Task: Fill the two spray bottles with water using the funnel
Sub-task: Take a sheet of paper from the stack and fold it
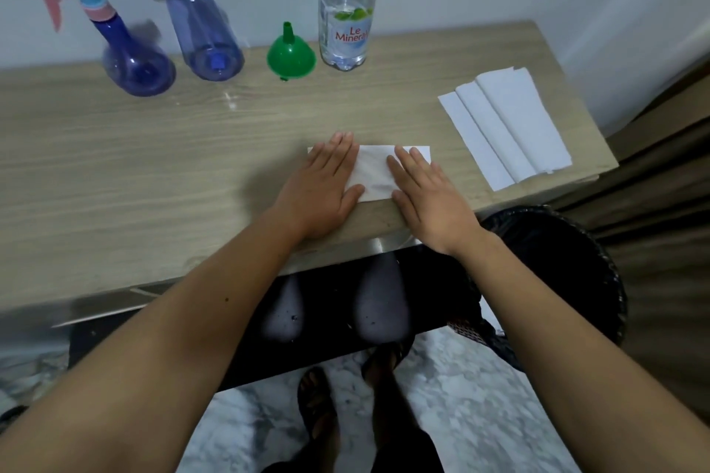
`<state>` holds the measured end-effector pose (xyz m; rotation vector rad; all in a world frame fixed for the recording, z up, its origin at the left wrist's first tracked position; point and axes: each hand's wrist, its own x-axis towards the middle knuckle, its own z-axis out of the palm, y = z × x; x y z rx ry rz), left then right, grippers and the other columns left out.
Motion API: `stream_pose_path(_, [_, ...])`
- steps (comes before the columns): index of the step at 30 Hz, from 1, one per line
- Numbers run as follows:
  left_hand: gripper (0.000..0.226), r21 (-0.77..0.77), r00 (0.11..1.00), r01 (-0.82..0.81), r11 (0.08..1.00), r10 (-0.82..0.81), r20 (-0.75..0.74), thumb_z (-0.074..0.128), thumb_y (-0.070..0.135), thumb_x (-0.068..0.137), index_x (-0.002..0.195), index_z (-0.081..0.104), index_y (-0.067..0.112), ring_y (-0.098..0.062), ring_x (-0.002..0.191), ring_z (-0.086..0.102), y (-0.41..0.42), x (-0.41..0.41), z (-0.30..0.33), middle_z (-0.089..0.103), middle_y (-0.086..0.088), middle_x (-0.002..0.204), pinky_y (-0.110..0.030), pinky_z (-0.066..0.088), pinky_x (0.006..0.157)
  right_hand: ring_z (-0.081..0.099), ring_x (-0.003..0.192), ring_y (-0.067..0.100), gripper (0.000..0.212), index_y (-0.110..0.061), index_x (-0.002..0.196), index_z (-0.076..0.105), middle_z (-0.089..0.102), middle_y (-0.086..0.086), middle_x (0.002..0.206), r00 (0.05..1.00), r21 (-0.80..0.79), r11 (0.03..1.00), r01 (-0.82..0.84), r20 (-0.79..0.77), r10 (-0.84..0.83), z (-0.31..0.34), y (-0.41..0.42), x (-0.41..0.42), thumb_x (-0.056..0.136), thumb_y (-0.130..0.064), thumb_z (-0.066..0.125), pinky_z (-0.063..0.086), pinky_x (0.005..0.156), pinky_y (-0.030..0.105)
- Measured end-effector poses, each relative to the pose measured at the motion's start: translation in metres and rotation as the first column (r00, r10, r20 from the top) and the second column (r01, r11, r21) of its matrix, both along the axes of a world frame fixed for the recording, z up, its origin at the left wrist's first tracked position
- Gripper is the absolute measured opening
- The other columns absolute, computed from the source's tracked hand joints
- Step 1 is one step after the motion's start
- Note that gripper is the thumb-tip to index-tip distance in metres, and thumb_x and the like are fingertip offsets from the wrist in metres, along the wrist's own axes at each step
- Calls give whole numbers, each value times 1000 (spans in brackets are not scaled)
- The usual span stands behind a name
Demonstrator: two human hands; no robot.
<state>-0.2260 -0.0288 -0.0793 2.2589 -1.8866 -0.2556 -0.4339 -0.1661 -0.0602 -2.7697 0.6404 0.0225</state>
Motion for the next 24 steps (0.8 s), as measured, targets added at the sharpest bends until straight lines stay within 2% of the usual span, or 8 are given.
stream_pose_path(8, [78, -49, 999, 30, 998, -29, 21, 20, 52, 106, 165, 18, 1, -28, 163, 11, 33, -28, -4, 17, -17, 174, -42, 6, 133, 10, 163, 21, 55, -22, 166, 28, 16, -2, 176, 993, 29, 1000, -8, 115, 5, -7, 22, -32, 114, -35, 38, 4, 133, 42])
stream_pose_path(12, [75, -92, 999, 29, 995, -27, 20, 22, 50, 108, 164, 21, 1, -28, 162, 13, 48, -45, -8, 19, -17, 173, -42, 7, 132, 28, 158, 29, 48, -17, 157, 49, 37, 5, 168, 960, 51, 998, 30, 276, -43, -16, 39, -42, 109, -23, 54, 16, 131, 46])
stream_pose_path(14, [71, -128, 999, 32, 991, -28, 33, 27, 46, 110, 163, 26, 0, -30, 161, 19, 54, -51, -13, 24, -17, 172, -45, 14, 132, 37, 154, 28, 46, -16, 150, 58, 48, 6, 162, 932, 76, 995, 62, 353, -85, -20, 47, -48, 104, -12, 61, 23, 129, 44])
stream_pose_path(17, [59, -245, 996, 60, 968, -42, 79, 53, 20, 106, 160, 36, 1, -31, 156, 33, 64, -60, -22, 35, -17, 167, -49, 29, 127, 50, 146, 23, 39, -16, 137, 71, 62, 5, 149, 884, 116, 985, 125, 438, -164, -21, 56, -53, 100, -6, 66, 34, 125, 37])
stream_pose_path(19, [62, -329, 998, 55, 943, -37, 59, 64, -1, 95, 155, 48, 3, -30, 149, 45, 70, -69, -24, 46, -15, 161, -40, 26, 127, 60, 136, 21, 32, -15, 125, 78, 70, 4, 137, 860, 135, 979, 152, 470, -198, -19, 58, -55, 97, -6, 68, 43, 119, 36])
stream_pose_path(20, [58, -365, 999, 44, 930, -30, 44, 63, -4, 94, 151, 54, 5, -30, 145, 51, 71, -74, -25, 52, -14, 157, -37, 28, 125, 65, 131, 21, 29, -15, 120, 80, 74, 4, 132, 853, 141, 977, 160, 478, -209, -17, 58, -56, 95, -6, 69, 47, 115, 34])
stream_pose_path(22, [47, -400, 1000, -16, 916, 8, -22, 53, 6, 99, 144, 63, 11, -28, 135, 61, 72, -85, -21, 62, -9, 148, -39, 42, 118, 72, 120, 20, 24, -16, 111, 83, 79, 4, 120, 844, 154, 970, 189, 480, -240, -9, 57, -60, 91, -10, 71, 52, 107, 31])
stream_pose_path(24, [43, -418, 987, -120, 900, 65, -145, 50, 21, 98, 134, 73, 21, -21, 126, 67, 72, -94, -12, 70, -2, 138, -36, 56, 102, 77, 104, 19, 20, -16, 103, 85, 82, 2, 108, 839, 180, 958, 225, 464, -284, 1, 55, -72, 86, -10, 75, 58, 95, 33])
